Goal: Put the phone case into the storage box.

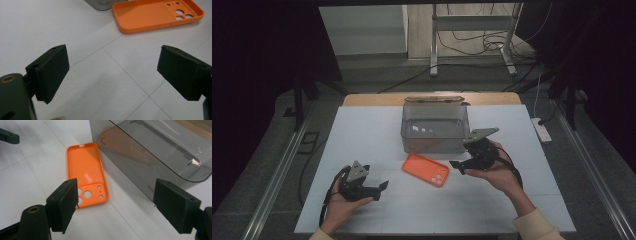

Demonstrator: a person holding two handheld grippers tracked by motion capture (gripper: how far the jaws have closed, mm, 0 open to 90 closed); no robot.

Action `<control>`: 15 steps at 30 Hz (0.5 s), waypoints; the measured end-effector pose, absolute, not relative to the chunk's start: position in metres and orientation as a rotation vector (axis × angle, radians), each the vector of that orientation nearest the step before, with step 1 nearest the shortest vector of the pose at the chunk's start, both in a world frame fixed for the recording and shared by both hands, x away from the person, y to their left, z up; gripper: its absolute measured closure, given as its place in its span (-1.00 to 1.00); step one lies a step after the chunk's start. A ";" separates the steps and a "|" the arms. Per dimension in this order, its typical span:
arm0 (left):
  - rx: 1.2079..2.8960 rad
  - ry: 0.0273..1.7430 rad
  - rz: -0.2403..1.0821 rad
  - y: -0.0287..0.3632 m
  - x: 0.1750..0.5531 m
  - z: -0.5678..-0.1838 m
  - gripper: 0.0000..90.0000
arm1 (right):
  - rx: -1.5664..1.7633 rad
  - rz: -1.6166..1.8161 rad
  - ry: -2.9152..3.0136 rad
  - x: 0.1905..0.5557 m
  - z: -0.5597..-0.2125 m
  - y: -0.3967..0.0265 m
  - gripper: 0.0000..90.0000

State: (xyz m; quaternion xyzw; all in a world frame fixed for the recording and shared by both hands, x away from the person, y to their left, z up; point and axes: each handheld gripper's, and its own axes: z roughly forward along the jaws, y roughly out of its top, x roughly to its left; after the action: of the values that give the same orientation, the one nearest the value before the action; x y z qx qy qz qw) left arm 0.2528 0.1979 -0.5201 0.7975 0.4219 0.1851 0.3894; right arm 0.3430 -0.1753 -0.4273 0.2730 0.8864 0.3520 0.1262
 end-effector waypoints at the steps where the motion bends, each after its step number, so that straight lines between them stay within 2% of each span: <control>1: 2.027 1.072 0.469 0.198 0.253 -0.520 -0.77 | 0.798 1.022 2.586 0.343 -0.427 -0.174 -0.54; 15: 2.032 1.069 0.466 0.197 0.253 -0.520 -0.76 | 0.747 0.996 2.656 0.352 -0.433 -0.152 -0.53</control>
State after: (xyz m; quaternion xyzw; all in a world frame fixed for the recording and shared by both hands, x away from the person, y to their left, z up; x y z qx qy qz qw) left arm 0.2528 0.1973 -0.5203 0.7992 0.4202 0.1831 0.3889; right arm 0.3524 -0.1519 -0.4331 0.2534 0.9005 0.3377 0.1040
